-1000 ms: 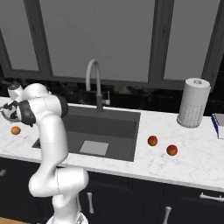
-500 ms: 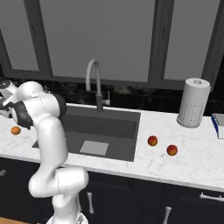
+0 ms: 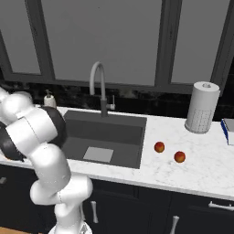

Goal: Put the colander in the sink, put the tangerine, apple, apple in the colander, and turn on the sink faucet and pour water over the colander.

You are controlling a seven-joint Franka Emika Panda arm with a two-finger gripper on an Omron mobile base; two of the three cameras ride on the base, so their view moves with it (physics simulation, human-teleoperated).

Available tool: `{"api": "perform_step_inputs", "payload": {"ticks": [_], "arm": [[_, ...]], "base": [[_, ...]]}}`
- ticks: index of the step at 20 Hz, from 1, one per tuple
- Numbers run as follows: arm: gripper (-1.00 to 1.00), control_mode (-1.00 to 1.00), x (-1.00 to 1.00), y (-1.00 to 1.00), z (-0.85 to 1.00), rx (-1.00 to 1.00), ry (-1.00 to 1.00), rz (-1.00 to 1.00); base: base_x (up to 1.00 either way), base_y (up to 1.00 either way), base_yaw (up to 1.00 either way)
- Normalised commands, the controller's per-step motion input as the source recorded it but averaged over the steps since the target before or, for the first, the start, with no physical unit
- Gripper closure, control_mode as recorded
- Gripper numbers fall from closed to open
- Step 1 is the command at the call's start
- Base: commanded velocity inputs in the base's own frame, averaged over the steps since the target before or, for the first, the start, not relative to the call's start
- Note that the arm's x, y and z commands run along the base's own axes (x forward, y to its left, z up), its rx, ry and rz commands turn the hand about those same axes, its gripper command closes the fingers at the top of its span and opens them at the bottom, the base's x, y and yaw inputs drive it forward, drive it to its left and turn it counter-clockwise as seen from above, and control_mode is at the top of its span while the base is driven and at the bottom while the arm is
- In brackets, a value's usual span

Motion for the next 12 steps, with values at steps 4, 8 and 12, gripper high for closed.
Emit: {"api": "perform_step_inputs", "payload": {"ticks": [4,8,12], "arm": [[1.00,-1.00,-1.00,-0.92,0.64,0.18,0.08,-0.37],[1.00,-1.00,-1.00,-0.99,0.47,0.15,0.02,-0.32],[1.00,-1.00,-0.94,-0.99,0.40,0.18,0.01,-0.26]], "base": [[0.00,0.00,0.00],[0.00,0.00,0.00],[0.00,0.00,0.00]]}}
